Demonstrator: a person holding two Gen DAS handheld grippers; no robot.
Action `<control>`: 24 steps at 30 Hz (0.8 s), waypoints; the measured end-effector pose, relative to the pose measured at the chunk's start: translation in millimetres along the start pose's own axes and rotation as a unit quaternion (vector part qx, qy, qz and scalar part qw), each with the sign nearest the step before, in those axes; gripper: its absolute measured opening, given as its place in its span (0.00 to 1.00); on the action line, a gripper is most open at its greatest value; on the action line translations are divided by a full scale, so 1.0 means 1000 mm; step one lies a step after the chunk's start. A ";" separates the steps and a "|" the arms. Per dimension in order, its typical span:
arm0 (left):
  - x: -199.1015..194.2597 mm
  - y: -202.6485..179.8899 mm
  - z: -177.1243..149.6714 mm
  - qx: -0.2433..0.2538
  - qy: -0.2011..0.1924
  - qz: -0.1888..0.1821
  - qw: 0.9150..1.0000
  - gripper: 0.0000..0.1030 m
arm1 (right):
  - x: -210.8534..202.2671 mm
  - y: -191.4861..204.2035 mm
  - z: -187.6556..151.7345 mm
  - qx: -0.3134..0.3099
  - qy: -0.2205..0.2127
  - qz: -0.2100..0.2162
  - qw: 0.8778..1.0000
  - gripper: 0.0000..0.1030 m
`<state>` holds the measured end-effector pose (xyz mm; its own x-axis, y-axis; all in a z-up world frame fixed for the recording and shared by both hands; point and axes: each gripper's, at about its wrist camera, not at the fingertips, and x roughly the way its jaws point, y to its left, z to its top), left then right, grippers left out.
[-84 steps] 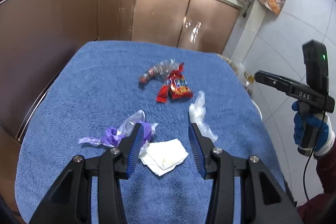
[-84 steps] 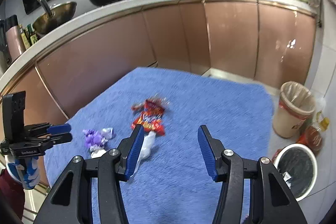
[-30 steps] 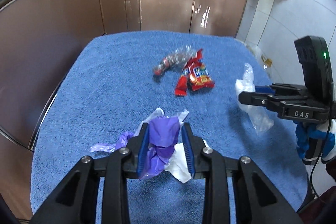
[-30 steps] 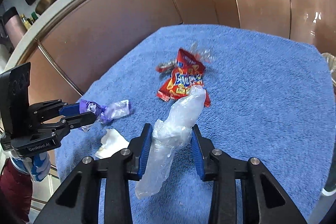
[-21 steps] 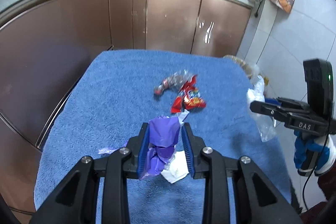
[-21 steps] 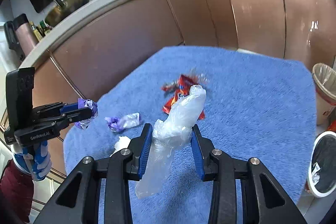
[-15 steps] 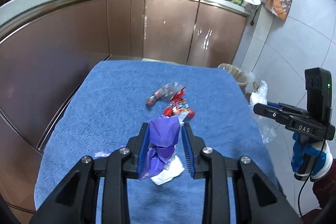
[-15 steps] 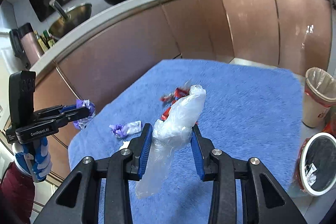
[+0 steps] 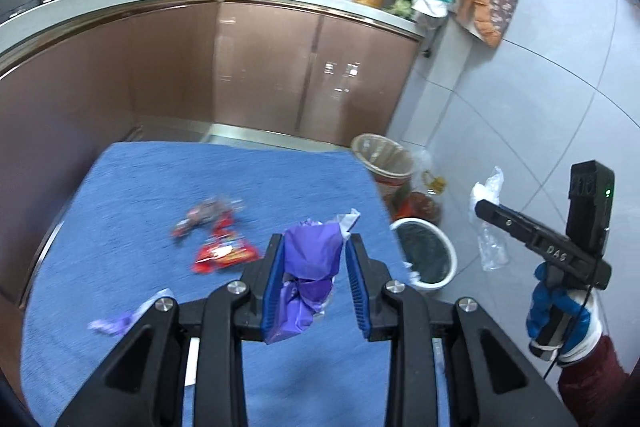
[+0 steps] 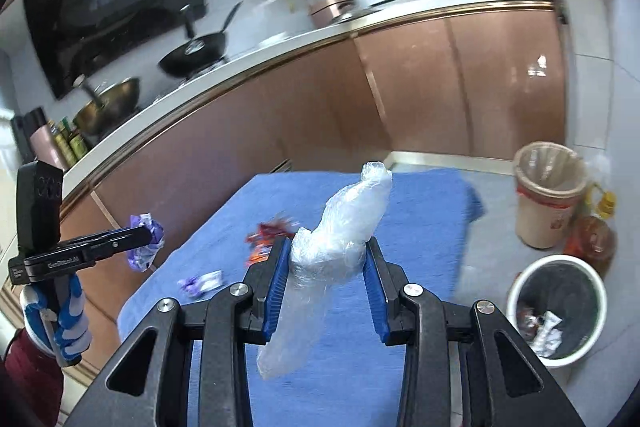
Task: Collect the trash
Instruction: 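Carry the purple wrapper and plastic bag to the bin and open both tools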
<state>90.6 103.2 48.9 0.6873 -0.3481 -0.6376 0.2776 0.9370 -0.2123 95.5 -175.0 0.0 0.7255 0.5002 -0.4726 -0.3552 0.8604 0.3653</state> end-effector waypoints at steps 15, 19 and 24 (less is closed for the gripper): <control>0.188 -0.160 0.061 0.029 0.088 -0.107 0.990 0.28 | -0.009 -0.170 -0.006 0.075 -0.005 -0.151 0.986 0.35; 0.242 -0.189 0.064 0.022 0.115 -0.119 0.986 0.28 | 0.002 -0.212 -0.015 0.092 0.009 -0.180 0.979 0.35; 0.309 -0.217 0.058 0.014 0.151 -0.124 0.981 0.29 | 0.021 -0.255 -0.027 0.110 0.030 -0.203 0.972 0.35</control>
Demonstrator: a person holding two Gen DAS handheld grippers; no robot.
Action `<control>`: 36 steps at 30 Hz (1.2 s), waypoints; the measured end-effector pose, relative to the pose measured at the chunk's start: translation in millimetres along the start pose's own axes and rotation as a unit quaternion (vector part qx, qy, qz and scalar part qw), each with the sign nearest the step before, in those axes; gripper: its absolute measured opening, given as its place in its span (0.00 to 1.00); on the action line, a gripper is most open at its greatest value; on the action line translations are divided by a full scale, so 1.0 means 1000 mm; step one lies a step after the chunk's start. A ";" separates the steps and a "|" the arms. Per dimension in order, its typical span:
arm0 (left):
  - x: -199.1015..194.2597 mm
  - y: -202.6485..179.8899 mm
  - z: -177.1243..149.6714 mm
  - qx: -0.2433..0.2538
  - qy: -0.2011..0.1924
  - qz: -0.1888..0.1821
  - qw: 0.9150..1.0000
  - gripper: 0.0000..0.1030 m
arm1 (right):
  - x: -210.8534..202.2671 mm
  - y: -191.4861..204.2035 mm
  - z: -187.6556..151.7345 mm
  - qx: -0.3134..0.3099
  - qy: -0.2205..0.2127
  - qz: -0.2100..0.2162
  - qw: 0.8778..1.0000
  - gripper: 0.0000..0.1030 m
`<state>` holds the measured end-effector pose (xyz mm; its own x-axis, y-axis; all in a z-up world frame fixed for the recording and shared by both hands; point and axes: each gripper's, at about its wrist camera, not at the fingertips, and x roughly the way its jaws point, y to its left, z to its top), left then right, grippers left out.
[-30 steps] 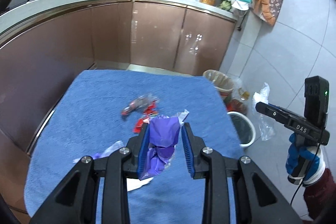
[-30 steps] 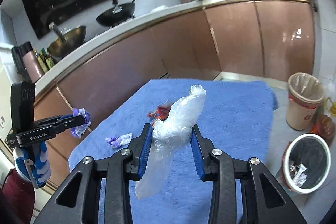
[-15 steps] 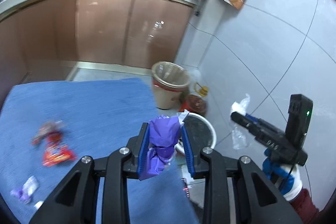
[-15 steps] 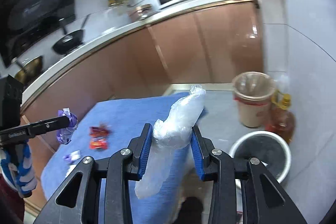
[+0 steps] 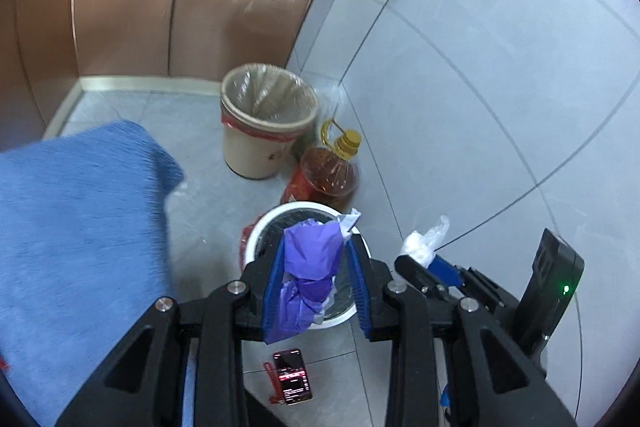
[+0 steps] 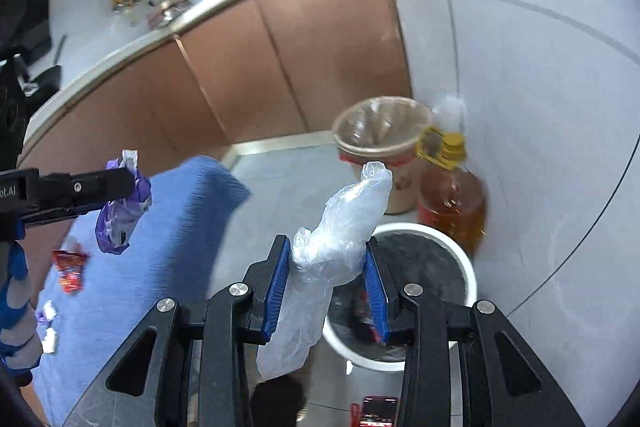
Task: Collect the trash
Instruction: 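Carry the purple wrapper and plastic bag to the bin and open both tools, then raise both open tools from the bin back over the table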
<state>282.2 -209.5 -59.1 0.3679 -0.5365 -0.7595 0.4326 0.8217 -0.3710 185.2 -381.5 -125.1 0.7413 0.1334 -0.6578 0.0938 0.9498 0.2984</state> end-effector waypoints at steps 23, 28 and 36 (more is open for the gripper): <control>0.102 -0.011 0.001 -0.030 0.051 -0.031 0.998 0.41 | 0.089 -0.054 -0.024 0.009 0.073 -0.071 0.995 0.51; 0.078 -0.015 -0.001 -0.022 0.033 -0.025 0.999 0.41 | 0.076 -0.049 -0.023 0.013 0.063 -0.072 0.995 0.51; 0.009 -0.026 -0.006 -0.007 -0.031 -0.006 0.999 0.41 | 0.023 -0.021 -0.007 0.001 0.013 -0.070 0.997 0.51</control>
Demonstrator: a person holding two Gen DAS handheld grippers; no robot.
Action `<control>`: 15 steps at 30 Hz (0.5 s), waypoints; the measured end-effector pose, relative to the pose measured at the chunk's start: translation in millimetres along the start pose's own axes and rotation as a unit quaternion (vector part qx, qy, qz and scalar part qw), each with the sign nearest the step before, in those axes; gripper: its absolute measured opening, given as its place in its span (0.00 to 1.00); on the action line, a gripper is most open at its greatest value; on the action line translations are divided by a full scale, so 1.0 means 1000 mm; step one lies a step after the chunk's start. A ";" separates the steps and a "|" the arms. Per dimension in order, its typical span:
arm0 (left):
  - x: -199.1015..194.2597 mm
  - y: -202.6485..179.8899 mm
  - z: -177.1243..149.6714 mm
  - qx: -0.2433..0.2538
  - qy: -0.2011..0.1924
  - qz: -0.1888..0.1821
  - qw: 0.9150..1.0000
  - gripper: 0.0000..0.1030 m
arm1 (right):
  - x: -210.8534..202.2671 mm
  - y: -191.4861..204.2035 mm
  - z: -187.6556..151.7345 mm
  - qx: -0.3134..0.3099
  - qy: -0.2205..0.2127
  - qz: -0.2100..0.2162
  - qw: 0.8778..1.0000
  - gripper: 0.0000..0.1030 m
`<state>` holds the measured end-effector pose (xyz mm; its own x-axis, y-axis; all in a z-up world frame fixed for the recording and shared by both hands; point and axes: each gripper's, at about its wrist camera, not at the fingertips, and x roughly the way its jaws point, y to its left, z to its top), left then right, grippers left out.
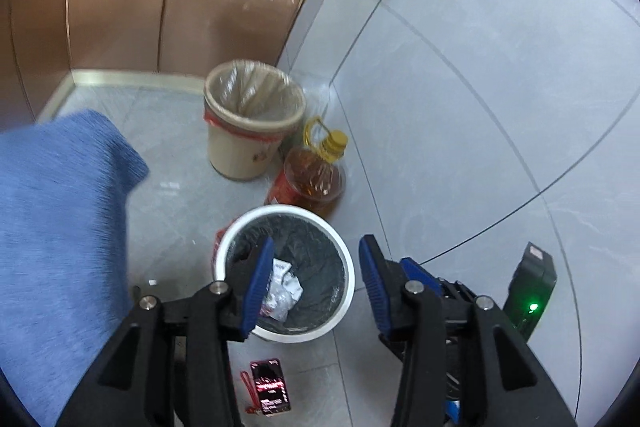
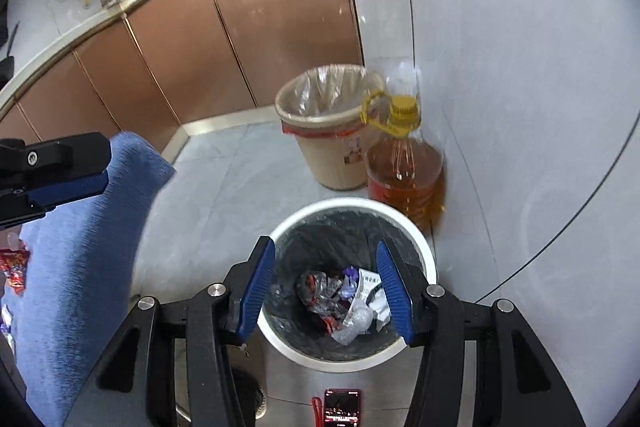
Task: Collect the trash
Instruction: 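Raise both open tools from the bin back over the table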
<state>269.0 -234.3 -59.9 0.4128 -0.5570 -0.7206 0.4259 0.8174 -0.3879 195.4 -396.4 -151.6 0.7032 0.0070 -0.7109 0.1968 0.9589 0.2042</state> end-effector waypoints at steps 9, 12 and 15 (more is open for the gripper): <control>-0.110 -0.001 -0.017 0.023 -0.091 0.021 0.995 0.41 | -0.086 0.040 0.016 -0.015 -0.074 0.022 0.997 0.53; -0.150 0.005 -0.024 0.027 -0.111 0.030 0.993 0.41 | -0.120 0.058 0.020 -0.026 -0.099 0.035 0.994 0.53; -0.182 0.012 -0.033 0.029 -0.133 0.045 0.990 0.41 | -0.149 0.076 0.022 -0.041 -0.120 0.046 0.991 0.53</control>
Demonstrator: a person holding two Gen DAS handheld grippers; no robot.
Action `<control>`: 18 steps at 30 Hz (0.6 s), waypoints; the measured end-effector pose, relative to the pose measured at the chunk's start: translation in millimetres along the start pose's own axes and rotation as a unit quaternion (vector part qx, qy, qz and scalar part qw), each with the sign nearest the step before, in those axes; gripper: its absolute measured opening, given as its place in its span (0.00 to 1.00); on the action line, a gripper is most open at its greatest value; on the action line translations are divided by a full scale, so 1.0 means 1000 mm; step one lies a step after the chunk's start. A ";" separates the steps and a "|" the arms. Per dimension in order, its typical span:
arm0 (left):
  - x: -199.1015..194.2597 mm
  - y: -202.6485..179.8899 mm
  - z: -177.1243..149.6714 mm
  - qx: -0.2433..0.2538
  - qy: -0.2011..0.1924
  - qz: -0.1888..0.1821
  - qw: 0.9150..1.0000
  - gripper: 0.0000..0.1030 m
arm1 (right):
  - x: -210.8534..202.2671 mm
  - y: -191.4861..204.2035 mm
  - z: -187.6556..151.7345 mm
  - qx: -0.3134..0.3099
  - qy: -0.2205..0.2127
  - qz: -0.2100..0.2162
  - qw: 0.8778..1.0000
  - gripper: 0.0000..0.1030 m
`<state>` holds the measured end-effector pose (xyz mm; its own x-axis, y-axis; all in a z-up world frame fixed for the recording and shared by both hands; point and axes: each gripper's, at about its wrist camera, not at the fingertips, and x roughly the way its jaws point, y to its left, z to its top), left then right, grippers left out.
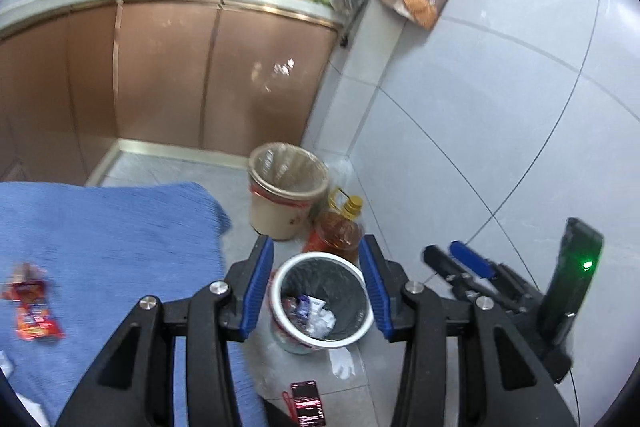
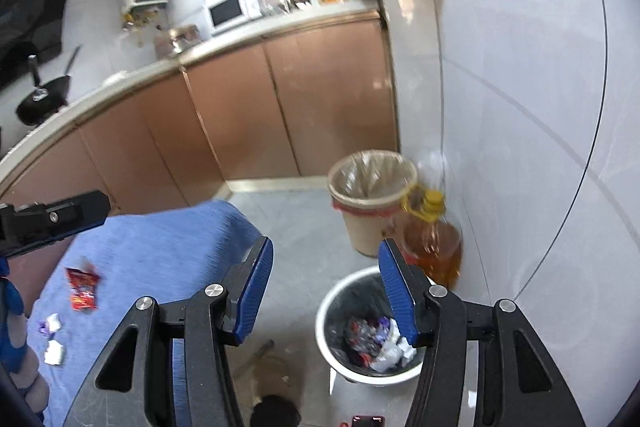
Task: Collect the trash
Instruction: 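Raise both open tools from the bin back over the table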
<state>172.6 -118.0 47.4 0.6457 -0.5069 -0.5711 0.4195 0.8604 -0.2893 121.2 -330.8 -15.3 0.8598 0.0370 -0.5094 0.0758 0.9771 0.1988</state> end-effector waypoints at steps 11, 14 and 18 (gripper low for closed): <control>-0.109 0.052 -0.013 -0.018 -0.054 0.045 0.997 0.44 | -0.087 0.077 0.022 -0.052 -0.060 0.045 0.996 0.55; -0.140 0.068 -0.019 -0.021 -0.072 0.062 0.995 0.44 | -0.104 0.096 0.026 -0.065 -0.073 0.056 0.994 0.56; -0.179 0.090 -0.027 -0.020 -0.092 0.088 0.992 0.44 | -0.120 0.118 0.027 -0.075 -0.085 0.075 0.991 0.56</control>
<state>77.4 51.8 102.4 0.8138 -0.3458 -0.4670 0.2657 0.9362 -0.2302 41.0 -225.3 92.0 0.9293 0.1604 -0.3327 -0.1236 0.9839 0.1291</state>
